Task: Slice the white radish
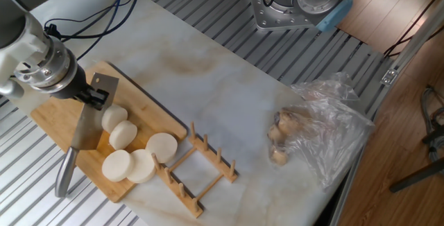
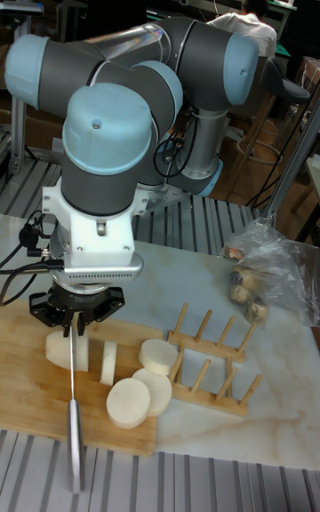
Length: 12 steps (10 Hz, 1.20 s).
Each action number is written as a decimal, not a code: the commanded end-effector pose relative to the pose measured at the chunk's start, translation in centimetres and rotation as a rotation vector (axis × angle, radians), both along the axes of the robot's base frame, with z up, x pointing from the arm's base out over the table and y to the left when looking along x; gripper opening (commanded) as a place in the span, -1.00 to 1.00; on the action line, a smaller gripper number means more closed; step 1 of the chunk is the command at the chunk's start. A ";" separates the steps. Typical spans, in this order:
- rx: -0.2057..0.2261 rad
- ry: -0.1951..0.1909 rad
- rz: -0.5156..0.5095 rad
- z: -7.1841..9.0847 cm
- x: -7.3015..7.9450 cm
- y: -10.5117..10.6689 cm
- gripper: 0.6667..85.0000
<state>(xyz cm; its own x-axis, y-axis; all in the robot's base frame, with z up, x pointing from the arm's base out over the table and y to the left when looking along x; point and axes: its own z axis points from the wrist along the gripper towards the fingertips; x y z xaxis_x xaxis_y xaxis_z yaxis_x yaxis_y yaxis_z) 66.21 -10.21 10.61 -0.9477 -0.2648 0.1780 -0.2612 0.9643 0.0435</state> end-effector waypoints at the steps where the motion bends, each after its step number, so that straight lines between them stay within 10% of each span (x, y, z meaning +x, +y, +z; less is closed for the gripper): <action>1: 0.005 0.007 -0.031 0.3 -0.2 0.2 -0.39; 6: 0.015 0.084 -0.055 0.7 -2.1 0.6 -0.48; 12: 0.014 0.076 -0.031 0.7 -1.9 0.5 -0.51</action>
<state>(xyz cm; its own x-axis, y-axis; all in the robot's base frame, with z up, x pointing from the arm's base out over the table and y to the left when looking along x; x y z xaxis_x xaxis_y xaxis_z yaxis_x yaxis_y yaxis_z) 64.23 -9.95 11.19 -0.9398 -0.2317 0.2511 -0.2225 0.9728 0.0649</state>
